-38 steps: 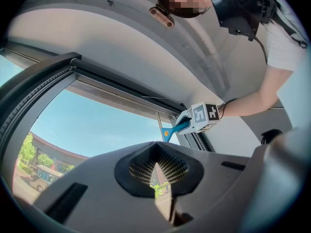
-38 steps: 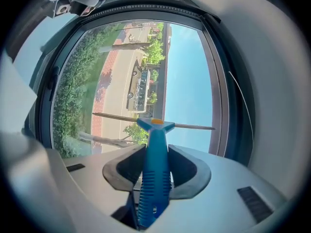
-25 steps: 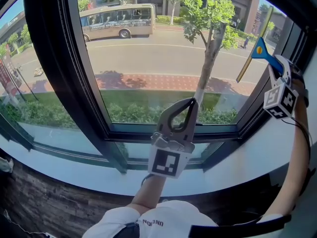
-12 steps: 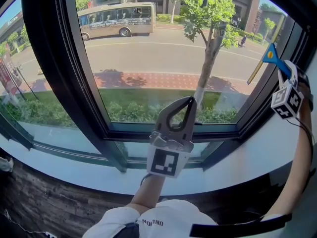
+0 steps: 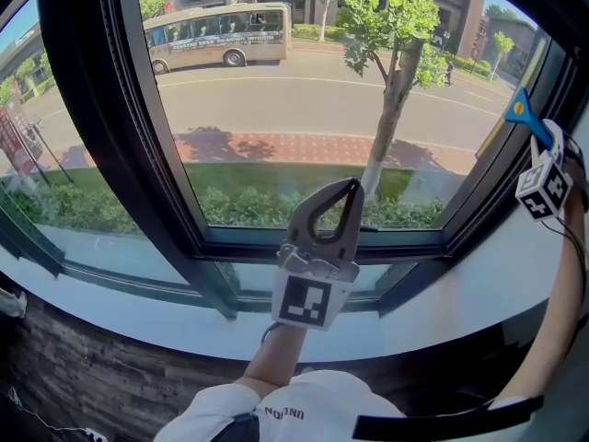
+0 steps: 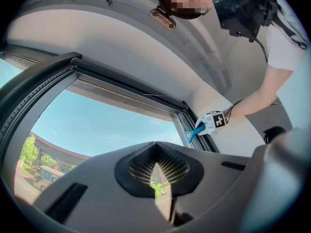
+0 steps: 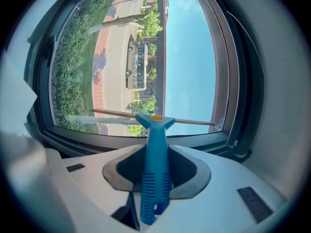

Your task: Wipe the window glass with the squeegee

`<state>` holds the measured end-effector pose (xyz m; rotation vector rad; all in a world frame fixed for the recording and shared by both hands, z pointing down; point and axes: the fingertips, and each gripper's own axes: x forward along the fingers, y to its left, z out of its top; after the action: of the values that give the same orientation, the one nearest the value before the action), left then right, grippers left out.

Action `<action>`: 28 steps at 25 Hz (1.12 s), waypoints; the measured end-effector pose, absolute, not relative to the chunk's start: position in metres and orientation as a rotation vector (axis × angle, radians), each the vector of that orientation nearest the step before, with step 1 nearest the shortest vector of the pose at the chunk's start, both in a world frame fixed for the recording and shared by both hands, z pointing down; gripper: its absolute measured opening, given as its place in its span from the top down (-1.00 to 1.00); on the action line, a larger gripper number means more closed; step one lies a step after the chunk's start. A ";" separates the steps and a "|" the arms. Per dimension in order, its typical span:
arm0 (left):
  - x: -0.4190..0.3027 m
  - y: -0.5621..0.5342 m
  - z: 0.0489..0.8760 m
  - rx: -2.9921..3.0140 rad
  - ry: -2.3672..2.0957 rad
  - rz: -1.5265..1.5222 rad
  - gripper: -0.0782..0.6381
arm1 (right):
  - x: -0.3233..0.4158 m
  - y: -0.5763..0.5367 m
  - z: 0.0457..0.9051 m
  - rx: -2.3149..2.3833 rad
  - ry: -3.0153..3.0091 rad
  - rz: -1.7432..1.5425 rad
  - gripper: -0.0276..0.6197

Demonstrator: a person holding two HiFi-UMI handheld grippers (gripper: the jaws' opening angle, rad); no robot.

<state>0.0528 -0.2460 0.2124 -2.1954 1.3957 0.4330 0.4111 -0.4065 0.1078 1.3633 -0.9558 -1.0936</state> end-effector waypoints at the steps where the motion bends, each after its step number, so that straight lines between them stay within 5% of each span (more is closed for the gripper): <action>1: 0.053 -0.246 0.212 -2.194 1.393 0.425 0.79 | 0.415 -0.407 0.109 1.361 -0.943 -1.088 0.45; 19: 0.053 -0.247 0.213 -2.178 1.402 0.385 0.79 | 0.442 -0.408 0.113 1.368 -0.858 -1.054 0.45; 28: 0.044 -0.242 0.211 -2.163 1.434 0.378 0.79 | 0.365 -0.366 0.113 1.341 -0.937 -1.224 0.45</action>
<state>0.0443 -0.2424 0.2112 -2.1631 1.4339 0.3784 0.3651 -0.3661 0.1130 1.3413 -0.9373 -1.2237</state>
